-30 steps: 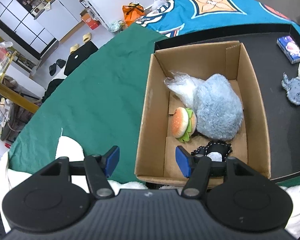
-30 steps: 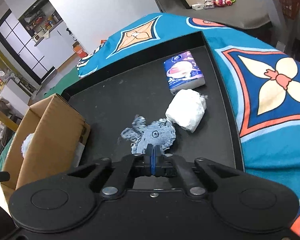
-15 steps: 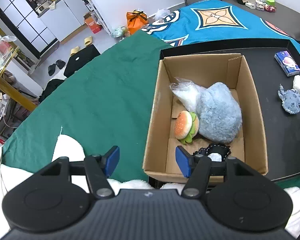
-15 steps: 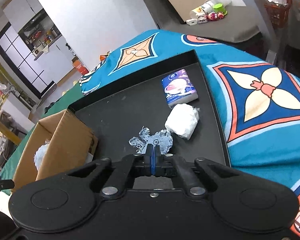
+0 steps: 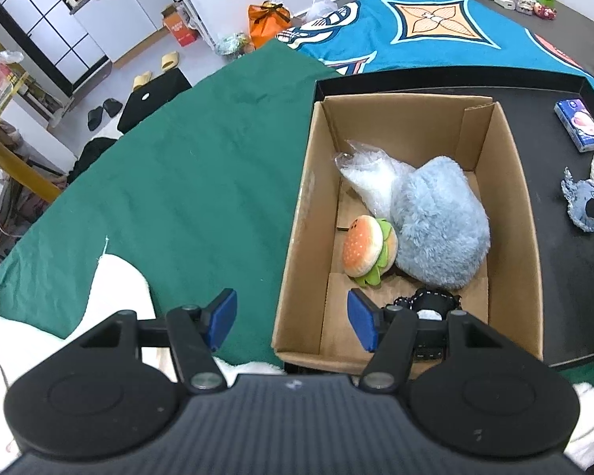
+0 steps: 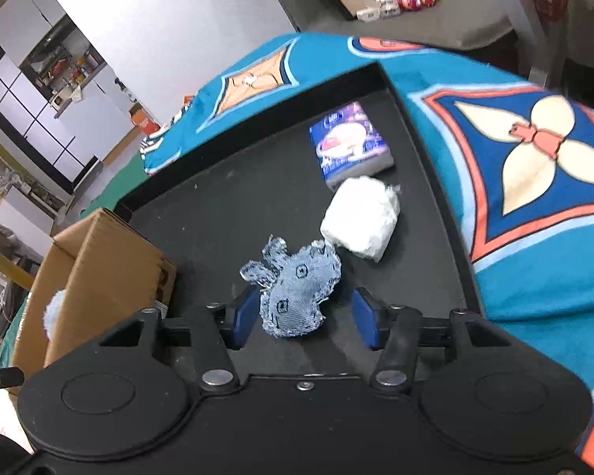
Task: Organize soft objects
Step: 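Move the right gripper to the blue denim plush and grasp it, then lift the denim plush with the right gripper into the box and release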
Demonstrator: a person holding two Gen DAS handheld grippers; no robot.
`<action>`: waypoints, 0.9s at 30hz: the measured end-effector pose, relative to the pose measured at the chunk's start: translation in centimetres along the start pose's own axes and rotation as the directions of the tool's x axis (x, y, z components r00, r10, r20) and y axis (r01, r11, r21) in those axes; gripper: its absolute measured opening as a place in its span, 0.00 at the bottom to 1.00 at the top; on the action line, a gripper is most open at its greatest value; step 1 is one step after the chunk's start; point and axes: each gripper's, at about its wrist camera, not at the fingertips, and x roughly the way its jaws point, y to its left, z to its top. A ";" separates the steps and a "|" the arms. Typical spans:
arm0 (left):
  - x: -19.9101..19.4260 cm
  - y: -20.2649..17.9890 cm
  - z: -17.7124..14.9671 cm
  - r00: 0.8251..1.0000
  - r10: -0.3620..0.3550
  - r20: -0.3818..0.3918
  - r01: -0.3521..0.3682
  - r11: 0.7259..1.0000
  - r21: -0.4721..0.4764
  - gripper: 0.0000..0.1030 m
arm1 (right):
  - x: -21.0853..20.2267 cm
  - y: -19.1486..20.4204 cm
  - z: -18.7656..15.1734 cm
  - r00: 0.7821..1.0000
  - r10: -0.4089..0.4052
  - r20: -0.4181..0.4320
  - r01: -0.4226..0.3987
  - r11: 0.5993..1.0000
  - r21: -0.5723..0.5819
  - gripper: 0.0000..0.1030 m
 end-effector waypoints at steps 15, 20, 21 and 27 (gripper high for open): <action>1.8 -0.9 0.7 0.998 -0.003 -0.061 0.004 1.000 0.016 0.58 | 1.6 1.6 -0.3 0.999 -0.017 0.029 0.021 0.991 -0.136 0.26; 1.5 -1.0 0.8 0.998 -0.002 -0.060 0.003 1.000 0.021 0.58 | 1.1 1.5 -0.5 1.000 -0.008 0.000 0.008 0.990 -0.142 0.21; 1.3 -0.9 0.7 0.998 -0.002 -0.056 0.003 1.000 0.017 0.58 | 0.9 1.4 -0.5 1.000 -0.006 -0.004 0.005 0.991 -0.135 0.19; 1.2 -0.7 0.7 0.998 -0.027 -0.058 0.028 1.000 0.010 0.57 | -0.5 1.0 -0.3 1.000 -0.001 0.008 0.001 0.995 -0.104 0.18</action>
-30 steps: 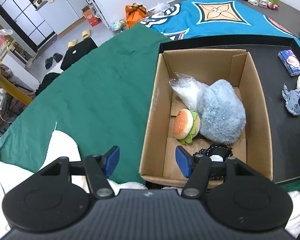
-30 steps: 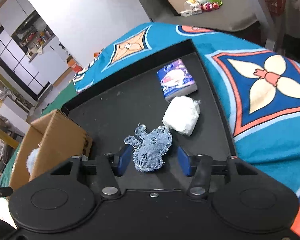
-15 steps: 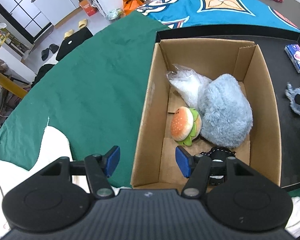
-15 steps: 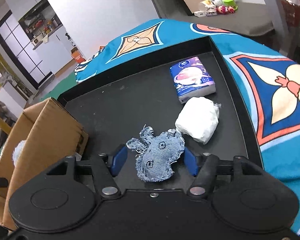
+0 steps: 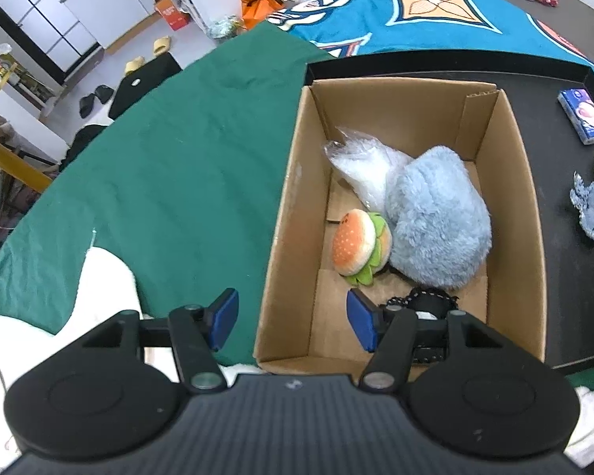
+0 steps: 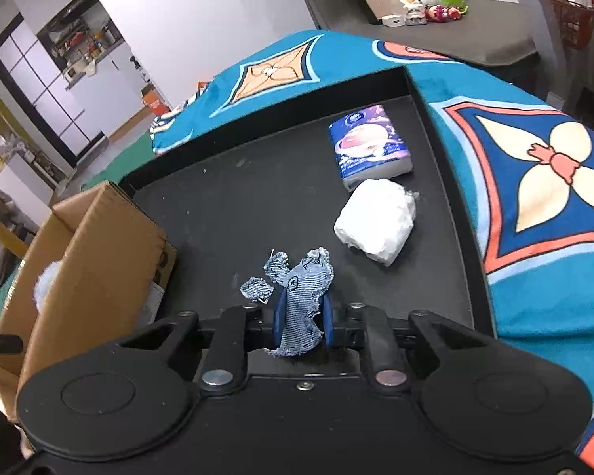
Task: Organize soft objects
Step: 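Lift the denim plush with the right gripper into the box and release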
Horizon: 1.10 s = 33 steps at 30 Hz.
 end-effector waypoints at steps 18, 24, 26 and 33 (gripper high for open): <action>-1.1 1.1 -0.7 0.998 -0.037 0.047 0.039 0.999 -0.036 0.55 | -5.9 0.3 1.5 0.993 0.008 0.116 -0.008 1.000 0.000 0.18; -1.2 1.4 -0.9 0.998 -0.042 0.053 0.044 0.998 -0.039 0.52 | -7.3 1.8 2.0 0.990 0.021 0.139 -0.019 1.000 -0.017 0.18; -1.2 1.6 -0.9 0.997 -0.045 0.056 0.048 0.998 -0.041 0.50 | -7.9 2.6 2.0 0.988 0.020 0.150 -0.015 0.999 -0.031 0.18; -1.1 2.0 -1.1 0.996 -0.066 0.062 0.069 0.996 -0.049 0.41 | -9.9 5.2 3.4 0.980 0.051 0.191 -0.035 0.996 -0.082 0.18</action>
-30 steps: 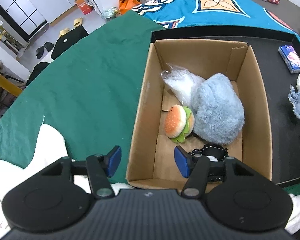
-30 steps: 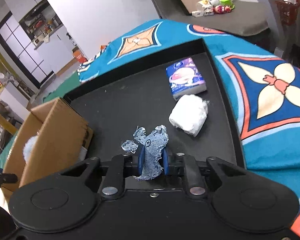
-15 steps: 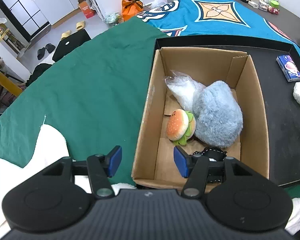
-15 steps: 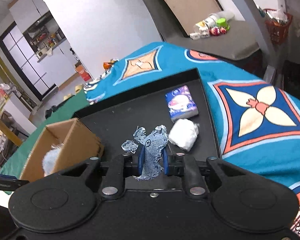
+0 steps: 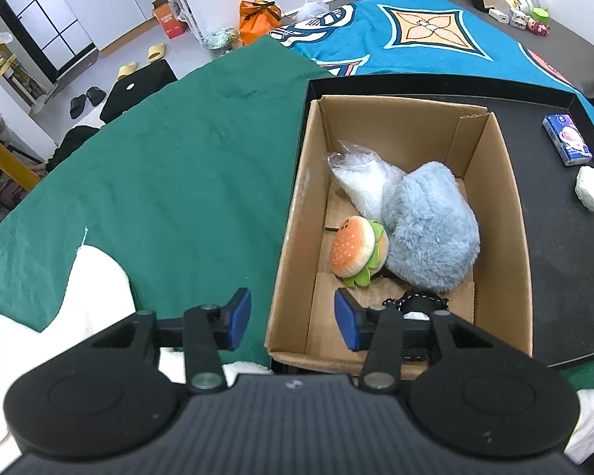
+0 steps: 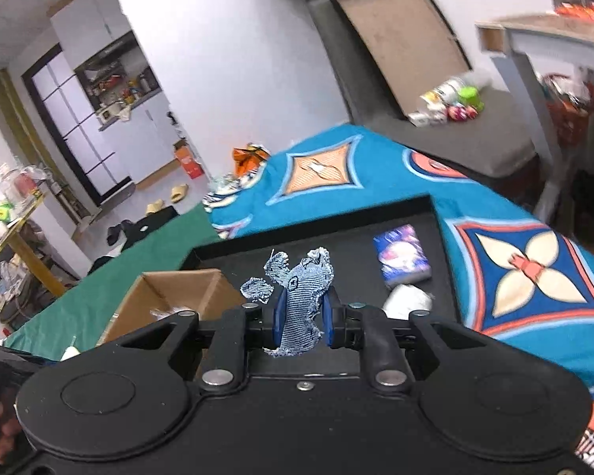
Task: Organize soft objects
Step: 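Lift the denim plush with the right gripper into the box and release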
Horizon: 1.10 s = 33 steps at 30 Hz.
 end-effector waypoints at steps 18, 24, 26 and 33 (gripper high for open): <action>1.5 2.8 -0.3 0.994 -0.108 0.001 0.107 0.989 -0.103 0.22 | 1.9 9.4 2.5 0.998 0.057 -0.006 -0.057 0.989 -0.135 0.19; 2.2 3.2 -0.3 0.989 -0.150 -0.001 0.149 0.982 -0.115 0.15 | 3.5 11.9 2.3 0.999 0.040 -0.034 -0.046 0.981 -0.189 0.19; 2.5 3.4 -0.3 0.987 -0.161 -0.003 0.159 0.980 -0.117 0.13 | 4.1 12.5 1.9 0.998 0.025 -0.049 -0.035 0.978 -0.205 0.19; 3.3 4.1 -0.4 0.980 -0.201 -0.007 0.198 0.971 -0.137 0.10 | 6.0 13.7 0.3 0.997 -0.018 -0.079 -0.001 0.974 -0.228 0.19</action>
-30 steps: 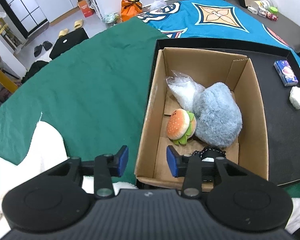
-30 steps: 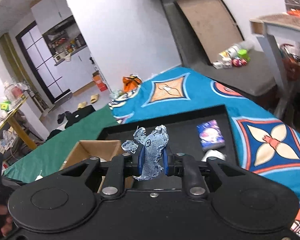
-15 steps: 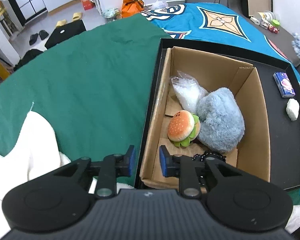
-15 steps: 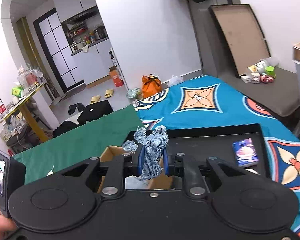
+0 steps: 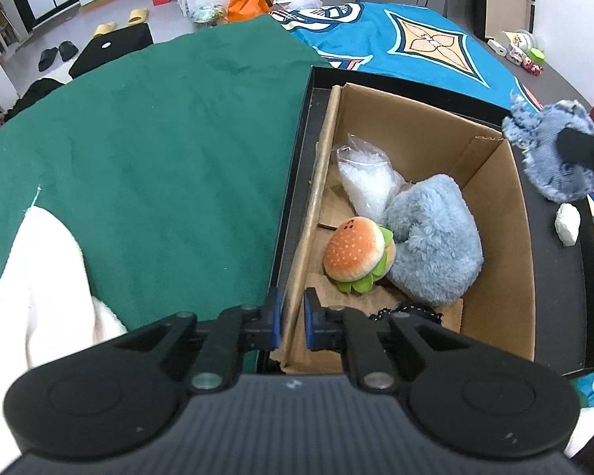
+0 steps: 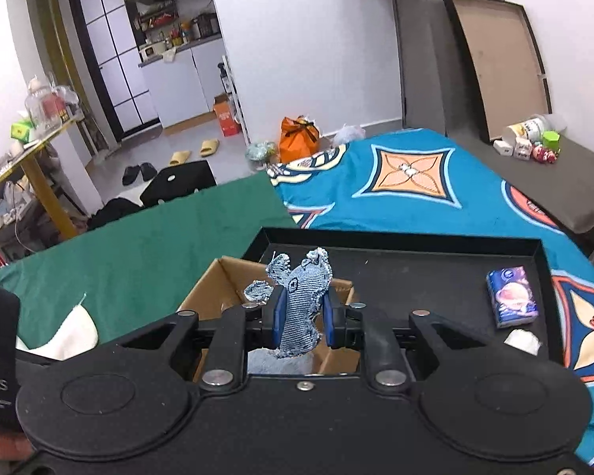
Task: Organize soft objects
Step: 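Lift the denim plush with the right gripper into the box and release, then move the right gripper to the white wrapped bundle and grasp it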
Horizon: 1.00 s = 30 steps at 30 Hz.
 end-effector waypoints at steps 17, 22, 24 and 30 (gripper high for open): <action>0.2 1.7 -0.2 0.997 -0.081 0.017 0.082 0.996 -0.037 0.11 | 3.4 2.2 -1.2 0.995 -0.094 -0.041 0.090 0.993 -0.072 0.34; 0.0 1.6 -0.2 0.997 -0.075 0.017 0.075 0.997 -0.028 0.11 | 1.8 2.1 -1.9 0.996 -0.086 -0.031 0.083 0.994 -0.077 0.43; -0.2 1.4 -0.2 0.998 -0.061 0.021 0.062 0.998 -0.023 0.11 | 1.2 1.8 -2.1 0.996 -0.081 -0.029 0.078 0.994 -0.081 0.43; -0.8 0.3 -0.1 0.999 -0.033 0.034 0.033 0.999 -0.003 0.12 | -0.4 -0.4 -2.9 0.995 -0.096 -0.036 0.094 0.993 -0.065 0.45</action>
